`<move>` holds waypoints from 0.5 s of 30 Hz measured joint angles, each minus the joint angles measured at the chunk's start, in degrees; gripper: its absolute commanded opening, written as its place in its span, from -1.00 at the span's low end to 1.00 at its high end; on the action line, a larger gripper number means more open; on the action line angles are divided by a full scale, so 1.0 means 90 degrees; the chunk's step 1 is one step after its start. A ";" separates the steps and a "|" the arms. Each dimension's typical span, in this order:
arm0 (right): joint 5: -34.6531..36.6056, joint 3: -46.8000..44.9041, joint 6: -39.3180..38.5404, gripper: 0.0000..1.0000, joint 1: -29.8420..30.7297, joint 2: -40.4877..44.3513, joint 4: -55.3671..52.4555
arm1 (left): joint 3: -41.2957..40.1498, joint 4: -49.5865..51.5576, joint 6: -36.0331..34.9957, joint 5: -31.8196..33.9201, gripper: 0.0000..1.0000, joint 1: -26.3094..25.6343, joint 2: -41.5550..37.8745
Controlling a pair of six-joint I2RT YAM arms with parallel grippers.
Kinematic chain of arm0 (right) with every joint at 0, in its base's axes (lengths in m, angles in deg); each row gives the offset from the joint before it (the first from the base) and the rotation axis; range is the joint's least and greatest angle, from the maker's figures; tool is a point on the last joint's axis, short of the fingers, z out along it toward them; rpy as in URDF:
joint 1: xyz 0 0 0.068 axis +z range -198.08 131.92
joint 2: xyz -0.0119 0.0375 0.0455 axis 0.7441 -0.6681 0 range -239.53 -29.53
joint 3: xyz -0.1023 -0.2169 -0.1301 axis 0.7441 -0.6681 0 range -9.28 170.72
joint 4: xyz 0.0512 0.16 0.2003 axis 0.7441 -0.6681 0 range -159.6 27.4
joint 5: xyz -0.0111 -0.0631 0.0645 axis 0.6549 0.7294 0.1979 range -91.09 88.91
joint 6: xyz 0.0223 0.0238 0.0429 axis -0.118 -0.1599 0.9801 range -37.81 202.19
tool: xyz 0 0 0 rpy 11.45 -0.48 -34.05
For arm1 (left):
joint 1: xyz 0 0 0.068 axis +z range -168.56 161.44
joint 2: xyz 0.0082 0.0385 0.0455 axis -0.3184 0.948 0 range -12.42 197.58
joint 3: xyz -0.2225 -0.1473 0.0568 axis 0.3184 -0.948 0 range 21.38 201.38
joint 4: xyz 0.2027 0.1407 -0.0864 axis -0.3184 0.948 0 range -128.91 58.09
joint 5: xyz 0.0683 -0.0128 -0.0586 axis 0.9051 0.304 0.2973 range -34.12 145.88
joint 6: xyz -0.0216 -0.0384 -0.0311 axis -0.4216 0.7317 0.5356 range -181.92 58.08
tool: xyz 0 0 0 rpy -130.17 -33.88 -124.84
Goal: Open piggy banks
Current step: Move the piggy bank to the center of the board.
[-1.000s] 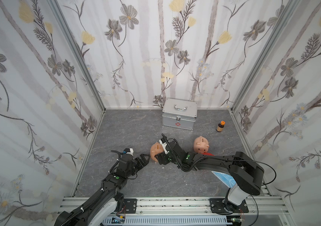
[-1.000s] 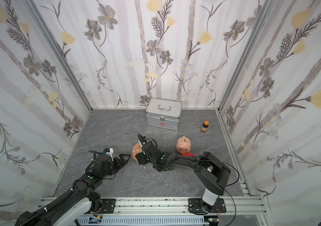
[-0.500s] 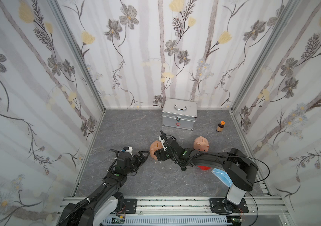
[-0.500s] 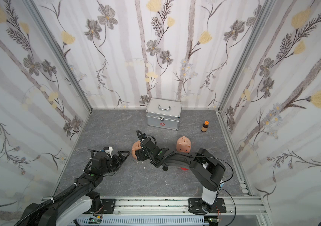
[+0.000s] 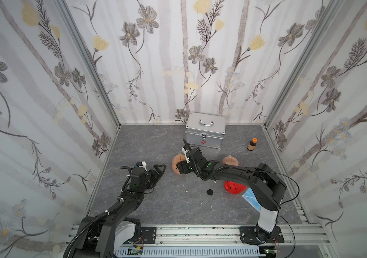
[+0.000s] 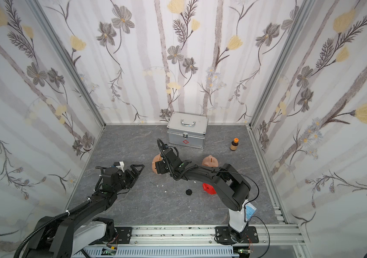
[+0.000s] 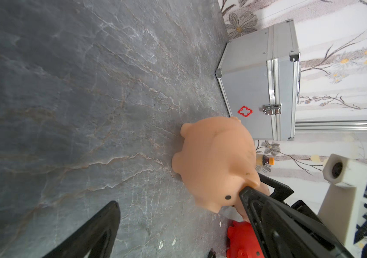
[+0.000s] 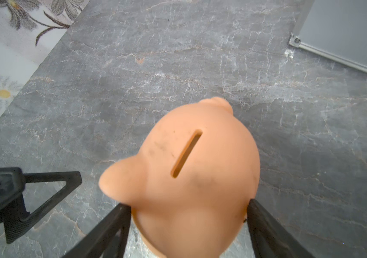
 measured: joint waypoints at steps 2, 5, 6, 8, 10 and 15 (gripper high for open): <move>-0.0104 0.0170 -0.0095 0.62 -0.0078 -0.0112 -0.0046 | 0.0100 -0.0185 0.0000 -0.0017 1.00 0.0017 0.0238; -0.0262 0.0406 -0.0248 0.62 -0.0204 -0.0287 -0.0146 | 0.0194 -0.0389 0.0000 -0.0029 1.00 0.0017 0.0517; -0.0299 0.0495 -0.0289 0.61 -0.0228 -0.0350 -0.0182 | 0.0221 -0.0420 0.0000 -0.0029 1.00 0.0019 0.0571; -0.0340 0.0646 -0.0362 0.61 -0.0277 -0.0469 -0.0197 | 0.0267 -0.0447 -0.0005 -0.0027 1.00 0.0027 0.0629; -0.0420 0.0814 -0.0457 0.61 -0.0306 -0.0600 -0.0231 | 0.0291 -0.0457 -0.0019 -0.0024 1.00 0.0027 0.0636; -0.0481 0.1236 -0.0661 0.61 -0.0318 -0.0879 -0.0418 | 0.0301 -0.0408 -0.0155 0.0073 1.00 0.0027 0.0500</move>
